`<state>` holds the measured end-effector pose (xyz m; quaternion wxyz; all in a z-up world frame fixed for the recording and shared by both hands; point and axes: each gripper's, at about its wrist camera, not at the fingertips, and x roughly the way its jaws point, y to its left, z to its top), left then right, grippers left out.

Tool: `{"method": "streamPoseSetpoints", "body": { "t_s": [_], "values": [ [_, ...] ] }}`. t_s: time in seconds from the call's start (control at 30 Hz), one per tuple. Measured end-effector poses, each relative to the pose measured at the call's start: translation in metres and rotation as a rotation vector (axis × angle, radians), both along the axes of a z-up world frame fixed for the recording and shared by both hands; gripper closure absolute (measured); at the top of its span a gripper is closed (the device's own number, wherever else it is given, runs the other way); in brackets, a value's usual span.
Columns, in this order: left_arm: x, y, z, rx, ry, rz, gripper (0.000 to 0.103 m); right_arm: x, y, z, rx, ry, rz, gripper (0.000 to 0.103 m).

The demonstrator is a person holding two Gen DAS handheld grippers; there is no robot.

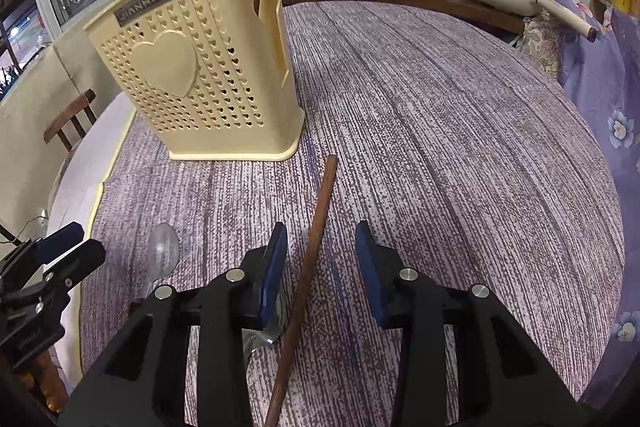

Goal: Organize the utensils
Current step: 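Close the left tool on a metal spoon while the right tool grasps a wooden chopstick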

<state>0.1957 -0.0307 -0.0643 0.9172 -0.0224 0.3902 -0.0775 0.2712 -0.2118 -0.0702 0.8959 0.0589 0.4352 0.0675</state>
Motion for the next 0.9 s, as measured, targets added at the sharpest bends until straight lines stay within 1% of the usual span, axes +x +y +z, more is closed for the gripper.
{"method": "streamPoseSetpoints", "body": {
  "t_s": [0.1, 0.2, 0.43, 0.57, 0.7, 0.9],
  "values": [
    [0.003, -0.002, -0.001, 0.01, 0.01, -0.006, 0.044, 0.01, 0.004, -0.005, -0.018, 0.03, 0.002, 0.068],
    [0.006, -0.008, -0.001, 0.024, 0.016, -0.031, 0.044, 0.015, 0.007, -0.01, -0.026, 0.047, -0.003, 0.074],
    [0.014, -0.03, -0.006, 0.06, 0.047, -0.101, 0.044, 0.018, 0.012, -0.009, -0.078, 0.046, 0.0, 0.082],
    [0.018, -0.041, -0.01, 0.08, 0.063, -0.126, 0.044, 0.018, 0.011, -0.009, -0.091, 0.046, 0.002, 0.089],
    [0.022, -0.049, -0.014, 0.111, 0.078, -0.141, 0.044, 0.019, 0.01, -0.009, -0.09, 0.041, 0.005, 0.091],
    [0.027, -0.055, -0.02, 0.136, 0.108, -0.155, 0.044, 0.019, 0.01, -0.01, -0.085, 0.039, 0.001, 0.091]
  ]
}}
